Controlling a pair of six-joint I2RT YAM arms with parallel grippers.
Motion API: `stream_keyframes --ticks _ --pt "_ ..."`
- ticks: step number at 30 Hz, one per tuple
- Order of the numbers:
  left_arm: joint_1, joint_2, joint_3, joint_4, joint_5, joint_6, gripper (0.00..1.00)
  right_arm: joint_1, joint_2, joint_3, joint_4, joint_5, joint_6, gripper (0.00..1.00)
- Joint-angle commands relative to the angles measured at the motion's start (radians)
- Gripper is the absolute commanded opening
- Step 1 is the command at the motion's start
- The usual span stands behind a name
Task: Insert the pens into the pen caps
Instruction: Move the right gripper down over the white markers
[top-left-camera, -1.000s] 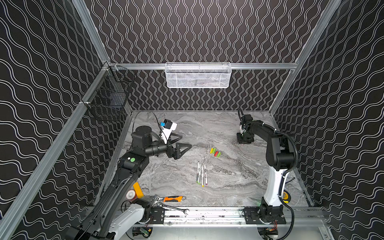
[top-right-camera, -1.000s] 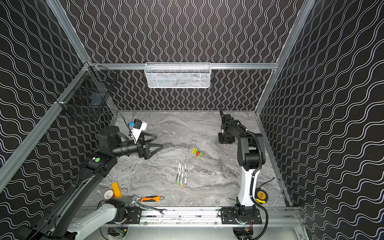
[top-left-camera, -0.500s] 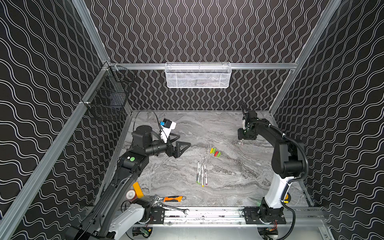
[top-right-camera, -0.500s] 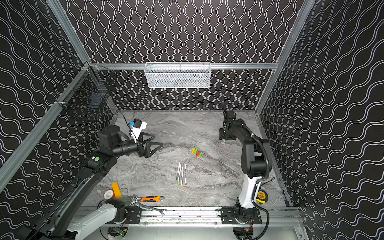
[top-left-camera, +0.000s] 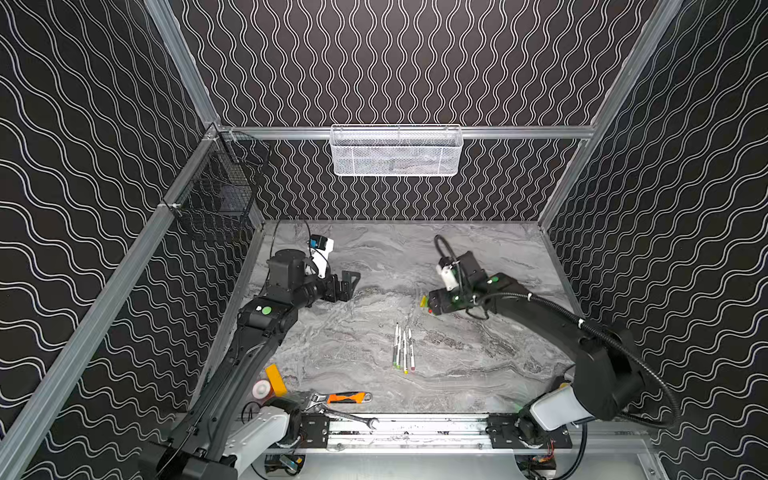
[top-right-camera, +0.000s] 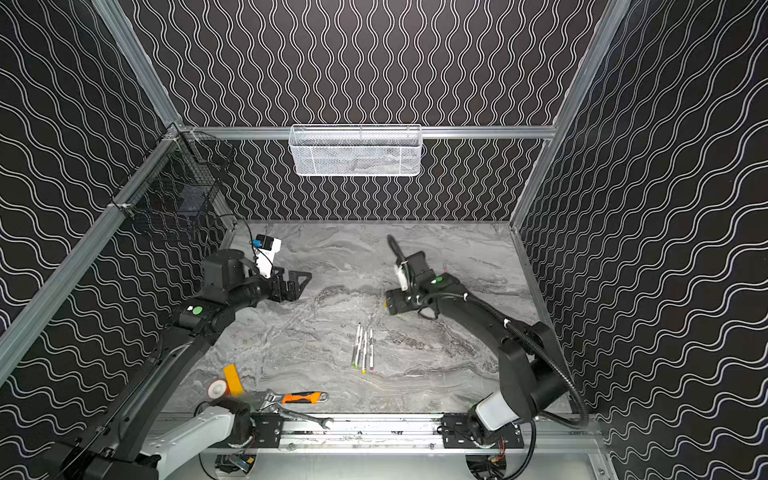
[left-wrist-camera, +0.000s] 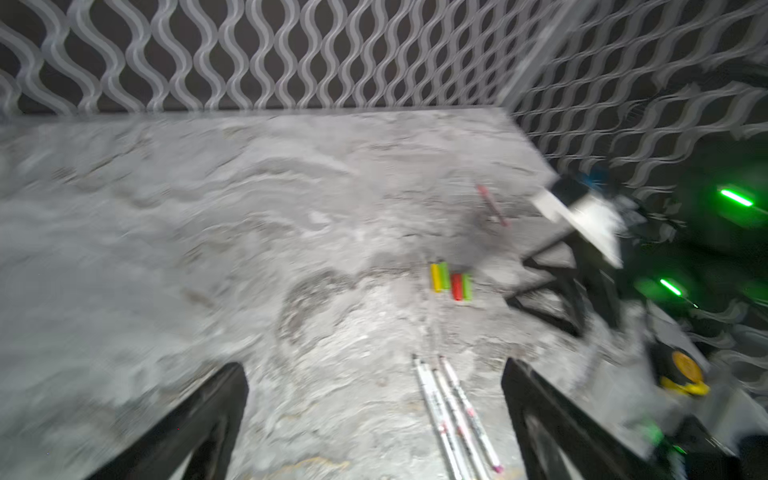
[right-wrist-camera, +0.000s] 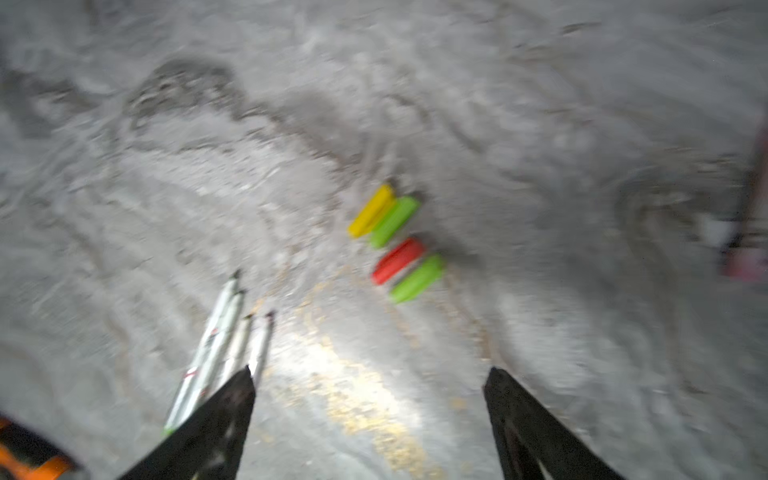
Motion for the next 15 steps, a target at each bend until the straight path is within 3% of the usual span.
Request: stream_keyframes --ticks 1,7,15 --pt "0.014 0.011 0.004 -0.015 -0.074 -0.028 0.99 0.086 -0.001 -0.031 0.068 0.001 0.122 0.89" --pt "0.027 0.02 0.004 -0.02 -0.073 -0.03 0.99 0.235 0.099 -0.007 0.015 0.123 0.218 0.79" --pt "0.029 0.015 -0.001 -0.016 -0.057 -0.031 0.99 0.277 0.178 -0.013 0.028 0.151 0.251 0.48"
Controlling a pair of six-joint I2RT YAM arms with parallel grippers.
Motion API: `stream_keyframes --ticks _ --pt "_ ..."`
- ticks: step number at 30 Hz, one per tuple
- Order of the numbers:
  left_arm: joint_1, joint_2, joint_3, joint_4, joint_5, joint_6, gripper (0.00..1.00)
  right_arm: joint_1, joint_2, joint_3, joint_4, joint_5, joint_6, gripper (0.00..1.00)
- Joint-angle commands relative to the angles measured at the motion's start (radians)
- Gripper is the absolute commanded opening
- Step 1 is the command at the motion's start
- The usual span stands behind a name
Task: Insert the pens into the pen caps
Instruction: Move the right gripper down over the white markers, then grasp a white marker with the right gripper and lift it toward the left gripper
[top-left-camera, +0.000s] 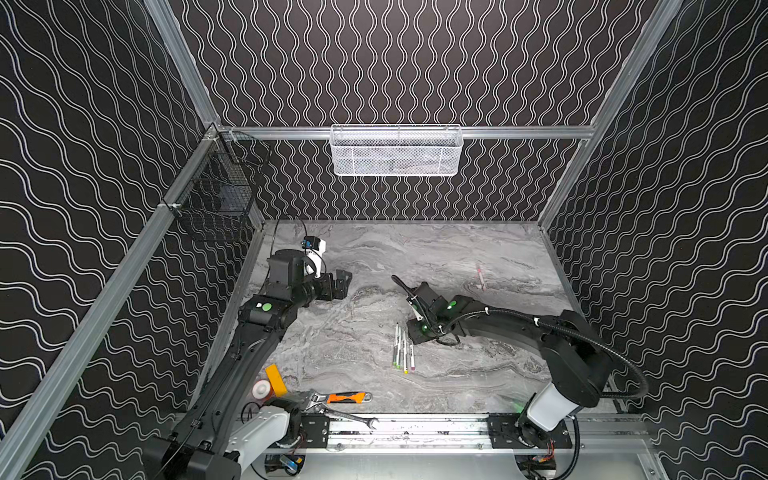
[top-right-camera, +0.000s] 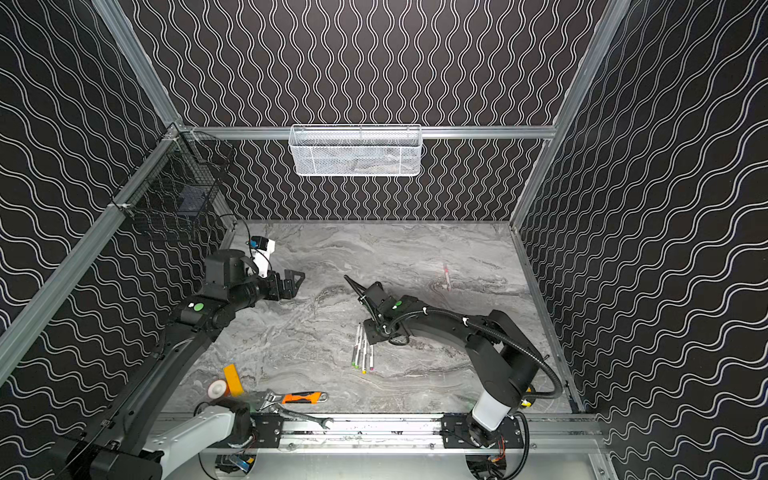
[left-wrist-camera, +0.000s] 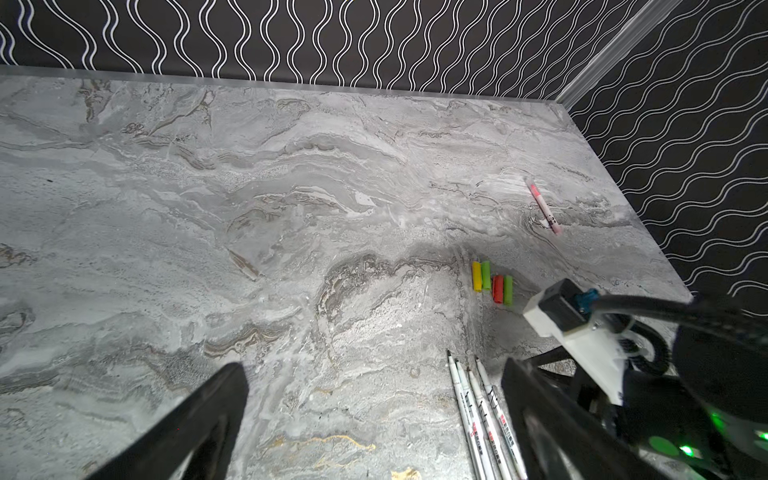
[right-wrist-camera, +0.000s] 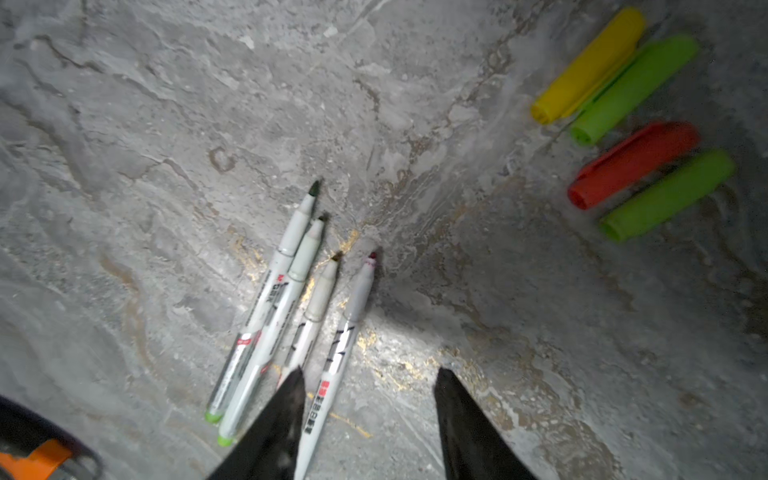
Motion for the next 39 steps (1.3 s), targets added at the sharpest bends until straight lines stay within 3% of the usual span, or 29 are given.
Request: stream_keyframes --ticks 1,15,28,39 --pt "0.003 0.0 -0.002 0.014 0.001 -0.009 0.99 0.012 0.022 0.005 0.006 0.03 0.031 0.47" --pt "0.005 -0.015 -0.007 0.004 0.003 -0.003 0.99 0.031 0.129 0.056 0.004 0.029 0.028 0.39" --pt "0.004 -0.017 -0.004 0.004 0.025 -0.012 0.99 0.047 0.179 0.102 -0.092 0.125 0.014 0.31" --pt "0.004 -0.045 -0.067 0.059 0.133 -0.081 0.99 0.05 0.195 0.112 -0.104 0.128 0.001 0.18"
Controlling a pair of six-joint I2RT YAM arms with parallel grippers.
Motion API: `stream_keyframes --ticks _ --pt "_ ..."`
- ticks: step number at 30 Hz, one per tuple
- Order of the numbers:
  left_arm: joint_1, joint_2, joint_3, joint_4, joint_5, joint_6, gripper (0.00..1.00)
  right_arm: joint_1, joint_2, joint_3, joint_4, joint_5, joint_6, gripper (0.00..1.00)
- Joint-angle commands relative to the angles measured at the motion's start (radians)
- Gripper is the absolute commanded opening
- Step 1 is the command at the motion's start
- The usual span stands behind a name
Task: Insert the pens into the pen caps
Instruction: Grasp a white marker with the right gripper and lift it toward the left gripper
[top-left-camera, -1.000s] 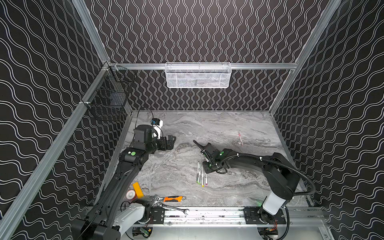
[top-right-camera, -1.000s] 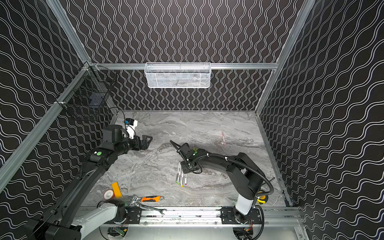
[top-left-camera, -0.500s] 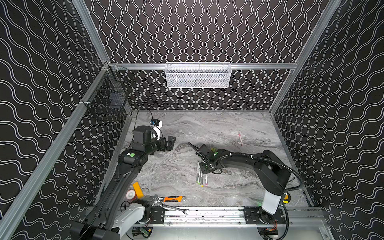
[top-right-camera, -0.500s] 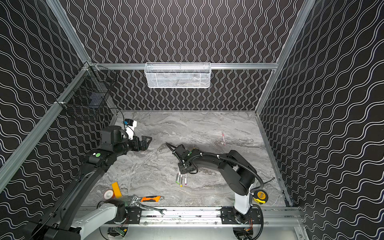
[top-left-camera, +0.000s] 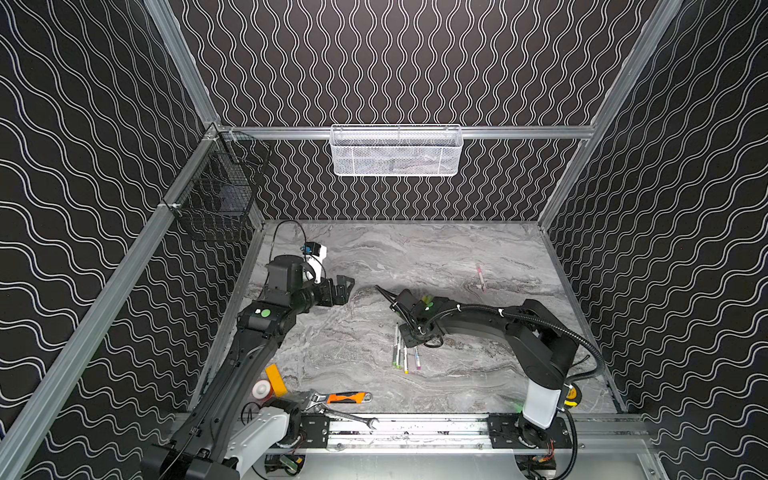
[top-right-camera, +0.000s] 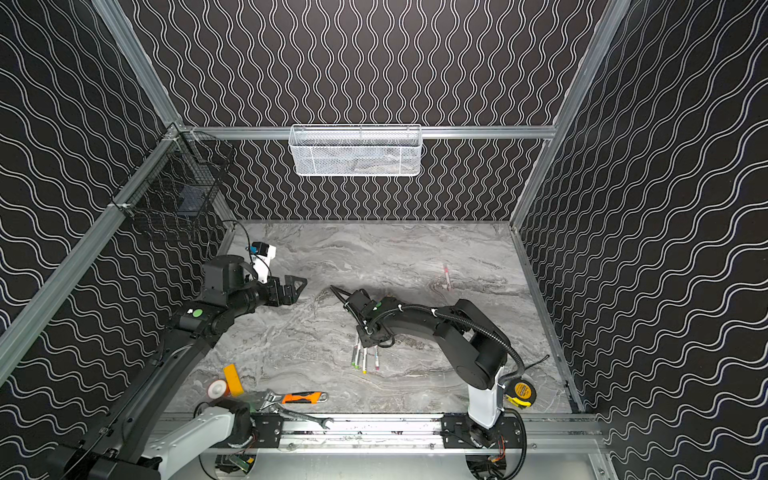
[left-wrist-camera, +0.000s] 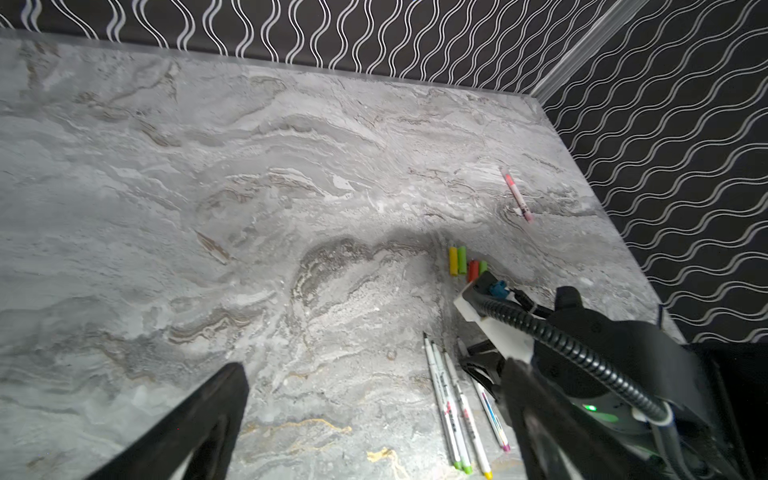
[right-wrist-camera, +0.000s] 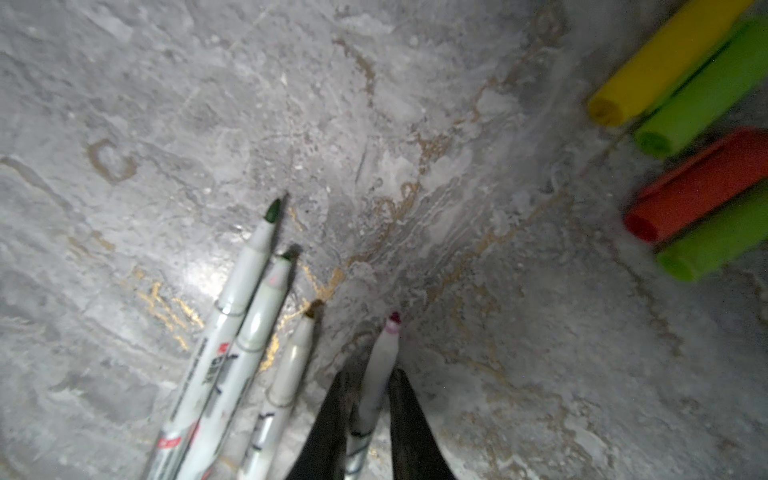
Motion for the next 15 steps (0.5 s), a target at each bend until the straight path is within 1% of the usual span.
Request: stream_keyframes --ticks 1,6,10,14,15 --pt "0.002 -0.006 -0.018 0.058 0.056 -0.035 0.99 0.0 0.009 0.006 -0.052 0.013 -0.01 0.18" --pt "0.002 -0.017 -0.05 0.092 0.097 -0.073 0.99 0.0 -0.02 -0.015 -0.018 -0.012 -0.022 0.16" --pt "0.002 -0.017 -0.081 0.136 0.141 -0.112 0.99 0.009 -0.081 -0.097 0.06 -0.052 -0.017 0.15" --pt "-0.001 -0.026 -0.122 0.199 0.197 -0.159 0.99 0.012 -0.151 -0.156 0.088 -0.037 -0.012 0.12" --pt "-0.001 -0.036 -0.141 0.226 0.208 -0.174 0.99 0.011 -0.172 -0.193 0.104 -0.04 -0.011 0.12"
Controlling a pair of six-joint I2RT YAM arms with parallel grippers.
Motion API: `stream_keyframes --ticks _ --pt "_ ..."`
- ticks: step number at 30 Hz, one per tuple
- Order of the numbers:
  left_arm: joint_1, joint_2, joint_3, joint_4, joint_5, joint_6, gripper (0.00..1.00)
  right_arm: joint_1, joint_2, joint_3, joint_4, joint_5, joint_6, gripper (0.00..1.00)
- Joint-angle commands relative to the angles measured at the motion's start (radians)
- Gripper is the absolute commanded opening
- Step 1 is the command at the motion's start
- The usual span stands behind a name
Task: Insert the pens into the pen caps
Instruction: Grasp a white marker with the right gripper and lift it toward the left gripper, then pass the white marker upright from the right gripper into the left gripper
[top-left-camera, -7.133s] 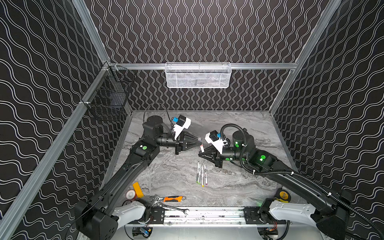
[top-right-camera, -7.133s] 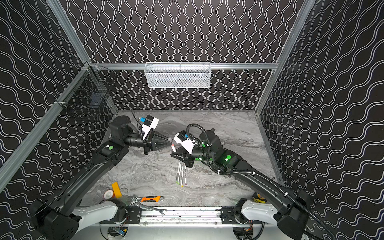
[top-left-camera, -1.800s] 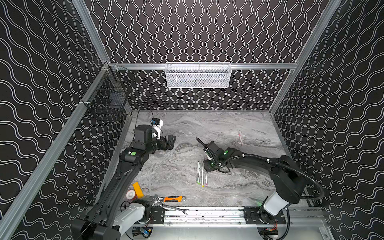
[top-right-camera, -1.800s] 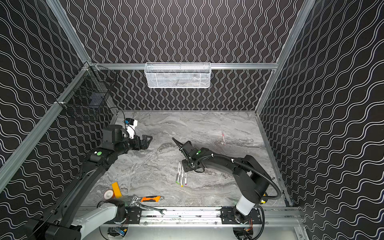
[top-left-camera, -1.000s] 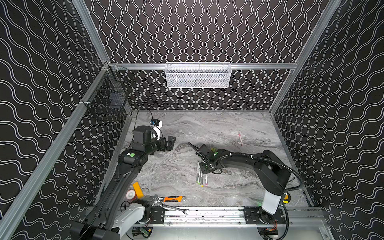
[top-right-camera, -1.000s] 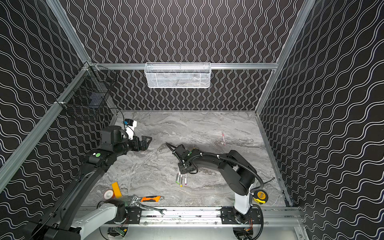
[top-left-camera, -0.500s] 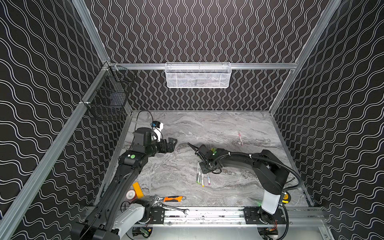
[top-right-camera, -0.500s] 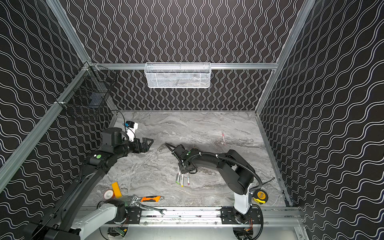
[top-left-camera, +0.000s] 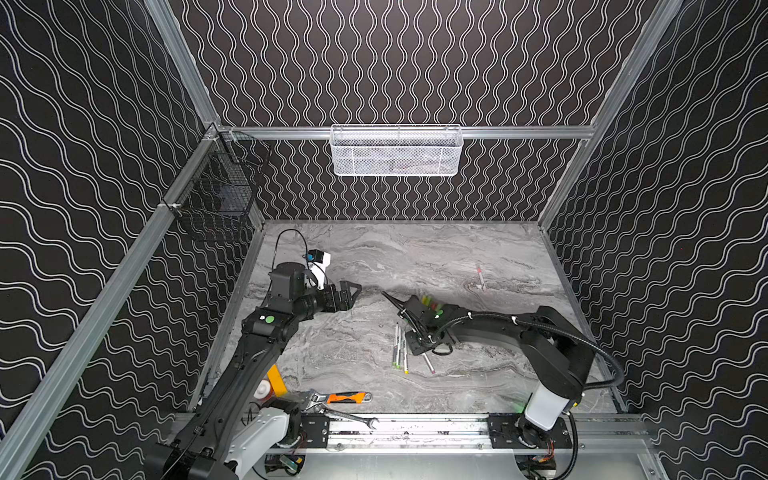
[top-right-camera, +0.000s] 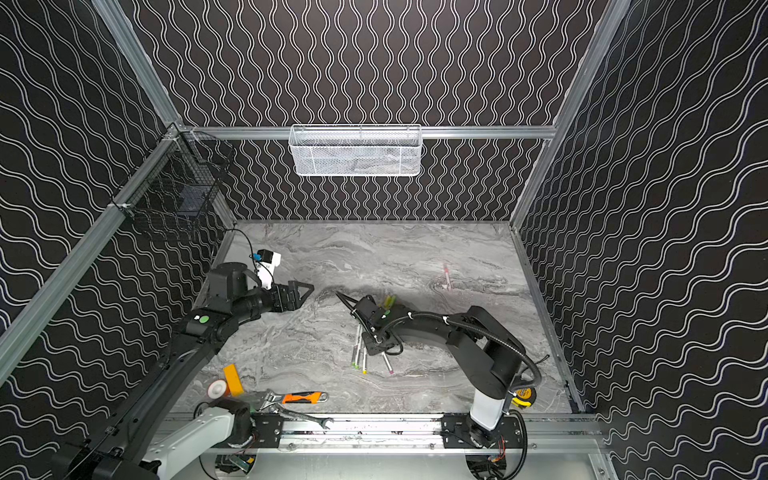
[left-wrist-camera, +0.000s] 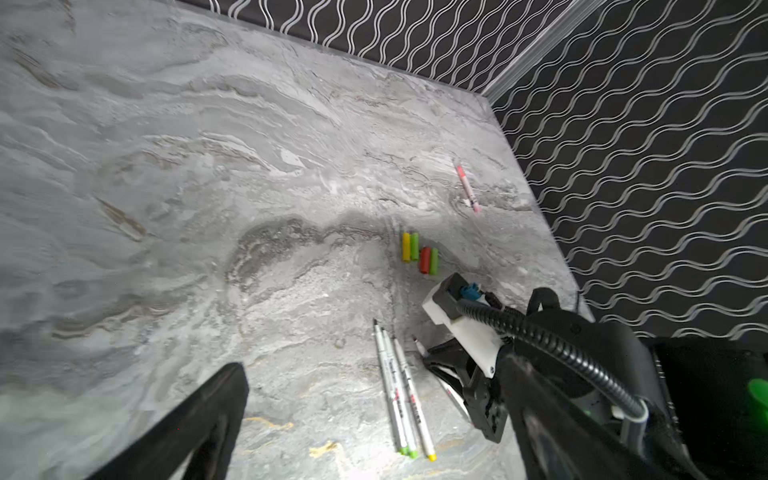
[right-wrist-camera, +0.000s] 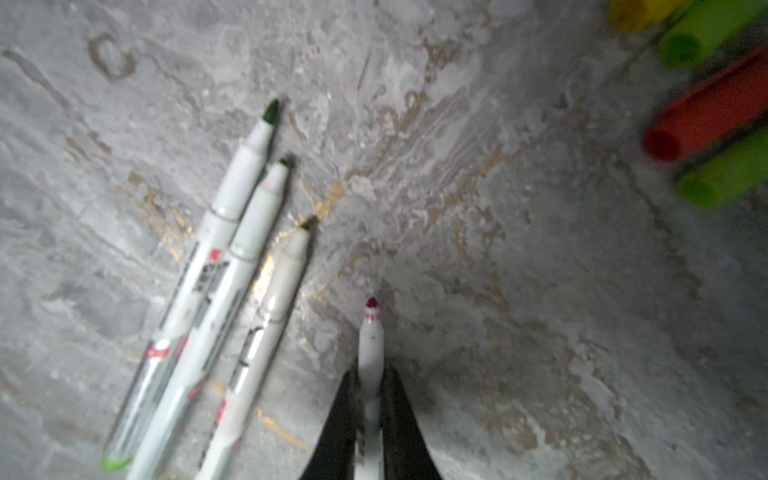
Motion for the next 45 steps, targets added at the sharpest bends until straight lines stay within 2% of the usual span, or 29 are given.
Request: stream_keyframes --ticks 1,7,12,18,21,30,35,41,45 --pt "-0.002 -0.02 -0.041 0.129 0.071 -0.074 0.98 0.001 -0.059 -0.058 0.065 -0.011 0.008 0.12" --pt "-0.04 -0.057 -0.097 0.229 0.12 -0.115 0.99 -0.001 -0.139 -0.066 0.074 -0.009 -0.048 0.09" --pt "-0.095 -0.05 -0.138 0.353 0.192 -0.143 0.99 -0.016 -0.241 -0.047 0.155 -0.048 -0.1 0.1" --pt "-0.204 -0.011 -0.159 0.5 0.24 -0.147 0.99 -0.079 -0.308 -0.018 0.227 -0.182 -0.085 0.1" --pt "-0.258 0.009 -0.171 0.556 0.229 -0.134 0.99 -0.123 -0.343 0.025 0.261 -0.271 -0.066 0.1" --pt "-0.314 0.065 -0.231 0.818 0.306 -0.186 0.94 -0.192 -0.486 0.001 0.491 -0.533 -0.011 0.1" --pt "-0.333 0.103 -0.236 0.939 0.354 -0.211 0.87 -0.192 -0.53 -0.062 0.658 -0.666 0.042 0.1" --pt "-0.341 0.137 -0.259 1.103 0.413 -0.274 0.77 -0.192 -0.585 -0.123 0.818 -0.771 0.085 0.1" --pt "-0.346 0.161 -0.259 1.147 0.425 -0.293 0.64 -0.193 -0.616 -0.169 0.93 -0.794 0.122 0.1"
